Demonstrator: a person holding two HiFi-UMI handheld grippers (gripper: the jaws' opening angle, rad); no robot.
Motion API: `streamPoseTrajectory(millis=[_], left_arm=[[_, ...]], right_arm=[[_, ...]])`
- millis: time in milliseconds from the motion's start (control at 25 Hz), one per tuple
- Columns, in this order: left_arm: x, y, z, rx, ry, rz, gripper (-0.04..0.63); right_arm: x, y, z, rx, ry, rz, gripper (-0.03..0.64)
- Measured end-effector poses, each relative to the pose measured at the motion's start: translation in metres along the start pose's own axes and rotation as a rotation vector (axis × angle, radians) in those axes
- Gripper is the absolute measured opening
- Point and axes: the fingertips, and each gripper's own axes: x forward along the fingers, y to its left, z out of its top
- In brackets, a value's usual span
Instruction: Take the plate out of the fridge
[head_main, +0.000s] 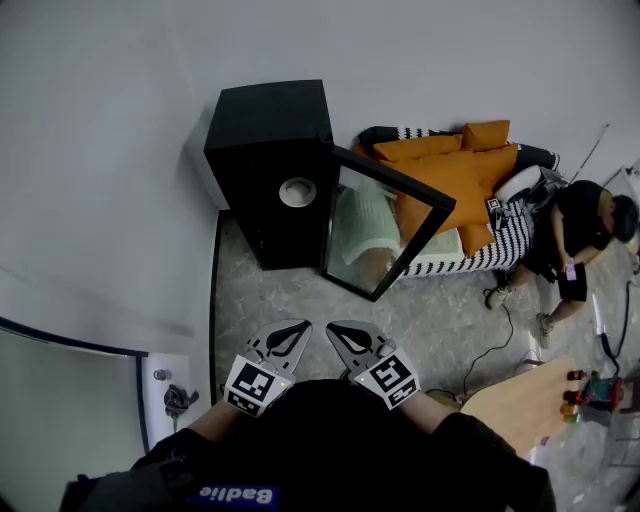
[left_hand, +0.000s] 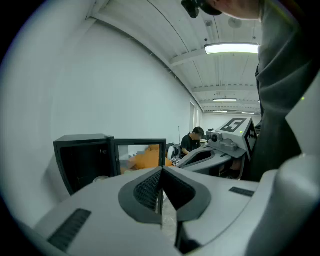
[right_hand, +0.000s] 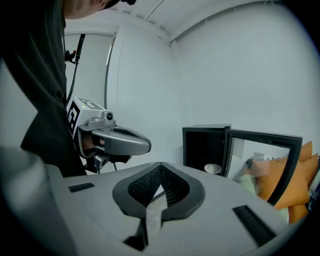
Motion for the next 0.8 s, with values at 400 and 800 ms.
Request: streamPoseTrajectory(millis=[400, 800], left_arm=[[-0.002, -0.002, 0.002, 0.010, 0.002, -0.003, 0.008], [0.006, -0.006, 0.007, 0.005, 0.009, 0.021, 0.008]], right_arm=[[0.001, 0.002, 0.003, 0.006, -0.006, 0.003, 0.000], [-0.006, -0.009, 0.003, 0.013, -0.012, 0.017, 0.000]])
